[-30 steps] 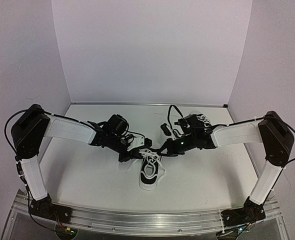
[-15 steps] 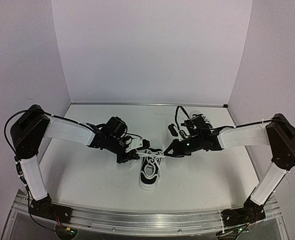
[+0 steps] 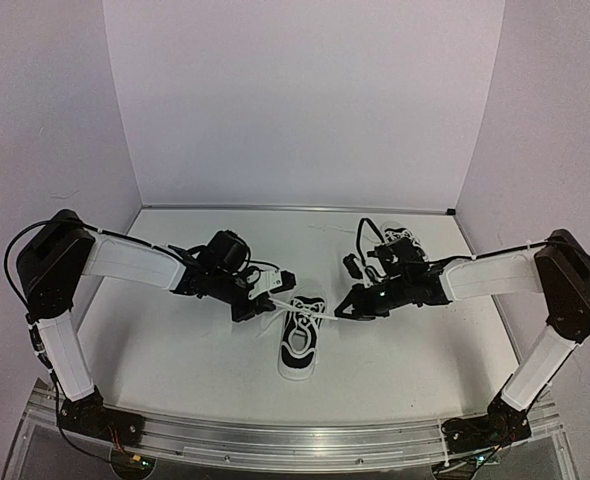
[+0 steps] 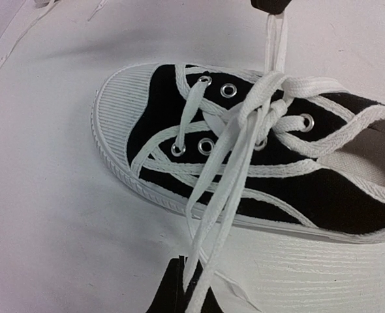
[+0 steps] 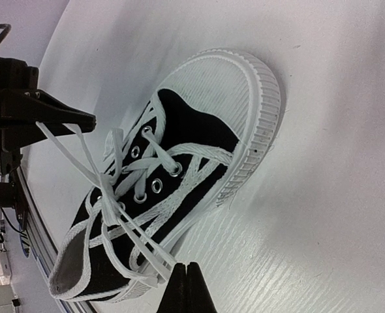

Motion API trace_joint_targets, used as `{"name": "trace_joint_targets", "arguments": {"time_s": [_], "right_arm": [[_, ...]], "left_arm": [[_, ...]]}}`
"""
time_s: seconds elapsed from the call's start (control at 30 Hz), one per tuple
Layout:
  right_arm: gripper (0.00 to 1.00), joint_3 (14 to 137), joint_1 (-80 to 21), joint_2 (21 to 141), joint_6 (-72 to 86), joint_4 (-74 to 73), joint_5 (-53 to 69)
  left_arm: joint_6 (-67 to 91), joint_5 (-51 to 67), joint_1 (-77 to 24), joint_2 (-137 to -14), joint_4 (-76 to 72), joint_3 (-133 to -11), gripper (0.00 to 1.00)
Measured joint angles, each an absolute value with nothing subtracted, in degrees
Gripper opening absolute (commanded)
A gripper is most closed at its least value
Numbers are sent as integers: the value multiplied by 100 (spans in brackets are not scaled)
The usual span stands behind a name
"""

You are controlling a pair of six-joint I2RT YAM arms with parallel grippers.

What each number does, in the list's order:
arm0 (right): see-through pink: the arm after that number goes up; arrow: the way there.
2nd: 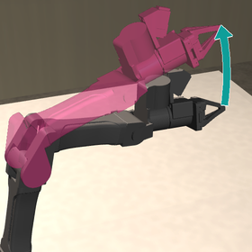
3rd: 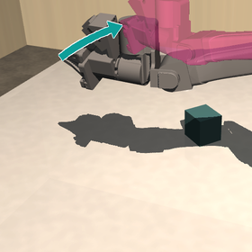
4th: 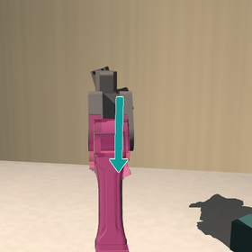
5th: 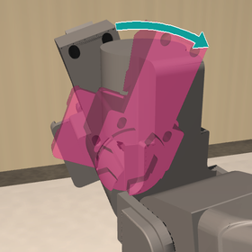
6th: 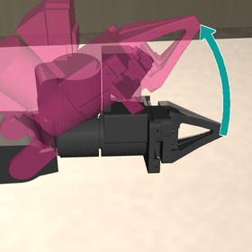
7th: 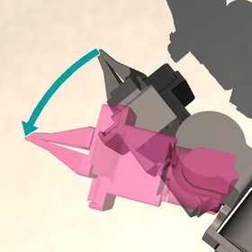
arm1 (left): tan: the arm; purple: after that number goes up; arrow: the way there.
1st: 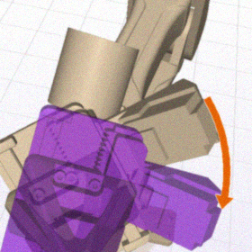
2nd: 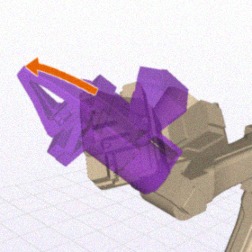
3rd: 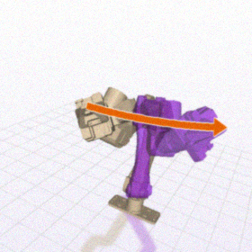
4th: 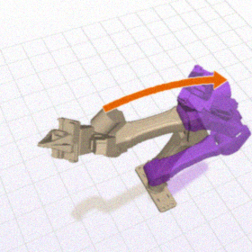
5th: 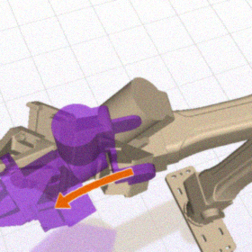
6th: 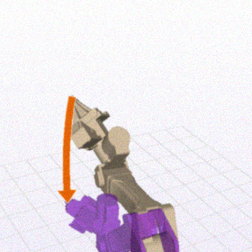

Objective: Tie the shoes

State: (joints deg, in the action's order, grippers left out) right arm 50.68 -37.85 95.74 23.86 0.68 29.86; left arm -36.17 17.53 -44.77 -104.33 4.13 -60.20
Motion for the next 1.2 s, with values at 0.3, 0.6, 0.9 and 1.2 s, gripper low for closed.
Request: {"name": "trace_joint_targets", "arguments": {"time_s": [0.3,0.6,0.9,1.2], "right_arm": [[0,5072,-3763,9439,2387,54,3291],[0,5047,-3763,9218,2386,29,3129],[0,5458,-3661,9632,2320,-46,2965],[0,6672,-3632,10588,2238,-34,3293]], "left_arm": [[-3546,1792,-4456,-10434,239,-6113,0],[-3548,1714,-4449,-10429,143,-6076,0],[-3655,1627,-4721,-10131,100,-5812,0],[-3915,1551,-5607,-10122,410,-6161,0]]}}
